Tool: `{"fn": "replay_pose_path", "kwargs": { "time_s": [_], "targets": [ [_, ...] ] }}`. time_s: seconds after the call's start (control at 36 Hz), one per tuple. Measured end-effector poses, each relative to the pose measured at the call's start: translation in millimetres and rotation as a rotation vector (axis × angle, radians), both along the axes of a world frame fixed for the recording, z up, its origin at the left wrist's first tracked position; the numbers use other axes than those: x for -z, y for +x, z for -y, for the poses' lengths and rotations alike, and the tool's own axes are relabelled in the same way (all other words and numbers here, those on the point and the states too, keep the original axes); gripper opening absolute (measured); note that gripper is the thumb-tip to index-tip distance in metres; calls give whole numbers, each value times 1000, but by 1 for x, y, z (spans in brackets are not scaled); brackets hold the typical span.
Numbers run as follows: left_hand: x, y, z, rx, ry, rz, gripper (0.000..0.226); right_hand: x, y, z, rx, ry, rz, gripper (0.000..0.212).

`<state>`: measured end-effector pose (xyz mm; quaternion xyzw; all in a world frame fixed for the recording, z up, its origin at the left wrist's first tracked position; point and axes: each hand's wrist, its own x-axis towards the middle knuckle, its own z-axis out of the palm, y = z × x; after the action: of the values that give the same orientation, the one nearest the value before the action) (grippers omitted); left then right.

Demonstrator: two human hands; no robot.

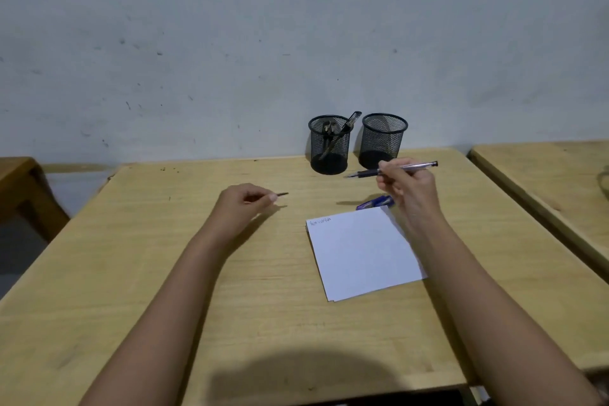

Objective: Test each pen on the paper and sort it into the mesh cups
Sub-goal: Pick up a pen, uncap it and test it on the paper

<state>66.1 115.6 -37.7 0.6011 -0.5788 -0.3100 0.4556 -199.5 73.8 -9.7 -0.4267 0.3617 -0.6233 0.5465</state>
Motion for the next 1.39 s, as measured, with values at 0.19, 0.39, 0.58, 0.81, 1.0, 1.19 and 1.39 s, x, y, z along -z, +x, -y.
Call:
{"fn": "replay_pose_path", "kwargs": {
  "time_s": [0.19,0.39,0.58,0.81,1.0,1.19,1.39],
  "targets": [
    [12,-4,2,51,-11,238,10,6,19,-4,-107,44,15,12],
    [13,-3,5,18,-31,352,10,13,31,-9,-134,-3,-122,13],
    [8,-12,-2,-73,-113,360,32,20,35,-11,-155,32,-173,17],
    [-1,-62,-42,223,-223,579,37,18,37,-16,-175,117,49,12],
    [16,-63,-38,326,-57,702,54,24,38,-11,-146,140,-36,7],
    [19,-59,-35,399,27,692,53,28,43,-6,-87,149,-342,15],
    [26,-56,-36,481,57,811,52,25,58,-7,-141,94,-221,21]
  ]
}}
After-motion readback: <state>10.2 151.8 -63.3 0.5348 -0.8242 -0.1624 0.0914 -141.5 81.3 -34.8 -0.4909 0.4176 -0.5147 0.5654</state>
